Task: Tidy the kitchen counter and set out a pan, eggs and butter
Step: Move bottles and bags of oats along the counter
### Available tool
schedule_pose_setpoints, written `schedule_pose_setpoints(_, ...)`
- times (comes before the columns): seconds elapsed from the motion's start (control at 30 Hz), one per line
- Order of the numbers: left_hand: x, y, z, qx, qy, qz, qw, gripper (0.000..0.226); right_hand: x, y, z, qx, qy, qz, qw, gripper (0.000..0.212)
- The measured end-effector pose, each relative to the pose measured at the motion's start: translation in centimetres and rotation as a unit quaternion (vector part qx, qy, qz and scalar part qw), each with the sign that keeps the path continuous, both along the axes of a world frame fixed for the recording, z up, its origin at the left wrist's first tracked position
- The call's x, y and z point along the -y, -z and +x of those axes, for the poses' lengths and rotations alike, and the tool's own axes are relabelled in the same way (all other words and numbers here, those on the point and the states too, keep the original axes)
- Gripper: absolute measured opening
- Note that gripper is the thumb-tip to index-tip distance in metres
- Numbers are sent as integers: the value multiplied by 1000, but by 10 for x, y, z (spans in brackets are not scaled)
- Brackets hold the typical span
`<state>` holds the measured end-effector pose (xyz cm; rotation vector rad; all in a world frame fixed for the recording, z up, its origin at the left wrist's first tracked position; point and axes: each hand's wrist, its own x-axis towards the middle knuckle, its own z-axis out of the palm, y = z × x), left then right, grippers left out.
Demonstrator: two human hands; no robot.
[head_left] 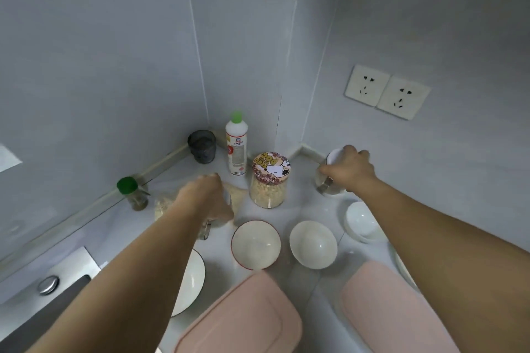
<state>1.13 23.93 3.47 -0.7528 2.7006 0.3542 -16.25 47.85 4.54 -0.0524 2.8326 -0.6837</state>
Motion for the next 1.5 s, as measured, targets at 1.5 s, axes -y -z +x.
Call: schedule_pose_setpoints(1.5, -904, -86, 179, -19, 652, 52, 756, 78, -805, -41, 546, -35, 541, -62, 838, 89)
